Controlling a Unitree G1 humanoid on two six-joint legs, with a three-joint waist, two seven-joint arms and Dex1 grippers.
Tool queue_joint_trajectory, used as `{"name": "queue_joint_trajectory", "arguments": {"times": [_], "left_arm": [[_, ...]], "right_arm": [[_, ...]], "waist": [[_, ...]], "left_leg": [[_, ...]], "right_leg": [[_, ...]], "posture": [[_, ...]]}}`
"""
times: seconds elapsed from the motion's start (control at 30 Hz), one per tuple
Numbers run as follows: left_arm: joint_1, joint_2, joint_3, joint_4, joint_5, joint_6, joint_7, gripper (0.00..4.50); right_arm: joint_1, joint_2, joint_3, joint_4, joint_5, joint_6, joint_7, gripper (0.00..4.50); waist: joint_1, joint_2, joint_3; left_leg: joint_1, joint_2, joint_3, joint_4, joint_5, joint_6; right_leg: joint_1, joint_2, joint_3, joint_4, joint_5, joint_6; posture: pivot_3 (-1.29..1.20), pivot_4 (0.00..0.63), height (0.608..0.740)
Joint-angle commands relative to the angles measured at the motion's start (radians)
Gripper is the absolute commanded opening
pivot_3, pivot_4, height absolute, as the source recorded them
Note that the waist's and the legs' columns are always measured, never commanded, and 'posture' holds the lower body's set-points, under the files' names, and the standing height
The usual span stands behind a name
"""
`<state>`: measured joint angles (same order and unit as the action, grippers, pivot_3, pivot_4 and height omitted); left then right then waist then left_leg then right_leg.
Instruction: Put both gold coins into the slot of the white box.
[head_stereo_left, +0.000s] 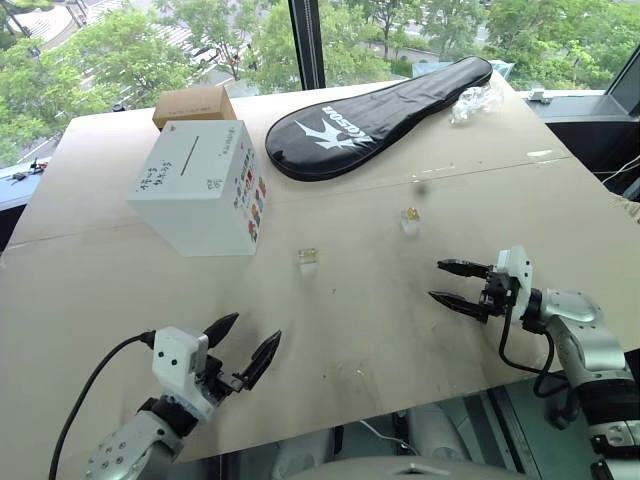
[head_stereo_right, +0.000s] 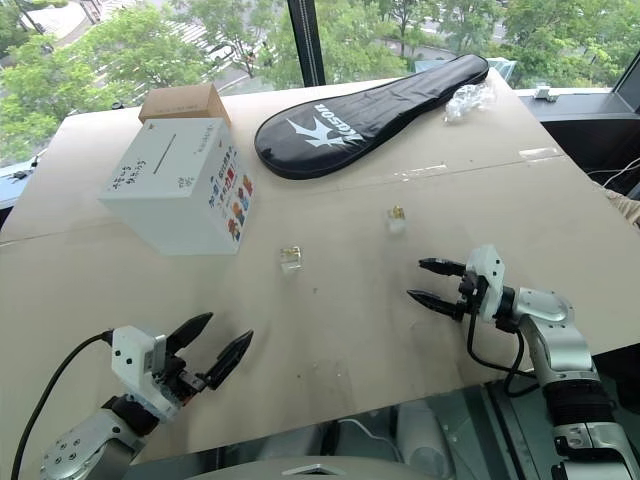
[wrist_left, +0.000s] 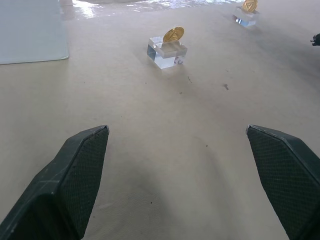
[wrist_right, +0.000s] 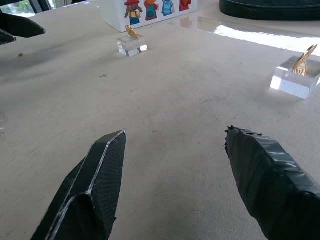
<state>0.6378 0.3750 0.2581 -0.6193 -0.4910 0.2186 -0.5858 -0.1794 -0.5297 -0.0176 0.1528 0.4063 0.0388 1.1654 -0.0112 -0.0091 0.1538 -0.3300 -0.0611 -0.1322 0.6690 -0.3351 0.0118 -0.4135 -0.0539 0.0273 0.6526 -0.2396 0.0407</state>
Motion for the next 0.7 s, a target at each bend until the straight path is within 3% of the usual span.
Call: {"name": "queue_joint_trajectory", "arguments": {"times": [0.03, 0.7], "left_arm": [[0.01, -0.003, -0.008, -0.007, 0.015, -0.037, -0.01, 4.49], [-0.004, -0.001, -0.001, 0.031, 0.005, -0.087, -0.04, 4.49]], "right_arm": [[0.003, -0.011, -0.031, -0.044, 0.02, -0.002, -0.009, 3.41], [-0.003, 0.004, -0.029, -0.056, 0.007, -0.005, -0.07, 3.41]], "waist": [[0.0, 0.0, 0.0], [0.0, 0.002, 0.002]], "left_leg": [[0.0, 0.0, 0.0, 0.0, 0.0, 0.0], [0.0, 0.0, 0.0, 0.0, 0.0, 0.0]], "right_leg": [[0.0, 0.0, 0.0, 0.0, 0.0, 0.0], [0.0, 0.0, -0.001, -0.001, 0.0, 0.0]], "posture": [[0.0, 0.15, 0.74], [0.0, 0.15, 0.74]]}}
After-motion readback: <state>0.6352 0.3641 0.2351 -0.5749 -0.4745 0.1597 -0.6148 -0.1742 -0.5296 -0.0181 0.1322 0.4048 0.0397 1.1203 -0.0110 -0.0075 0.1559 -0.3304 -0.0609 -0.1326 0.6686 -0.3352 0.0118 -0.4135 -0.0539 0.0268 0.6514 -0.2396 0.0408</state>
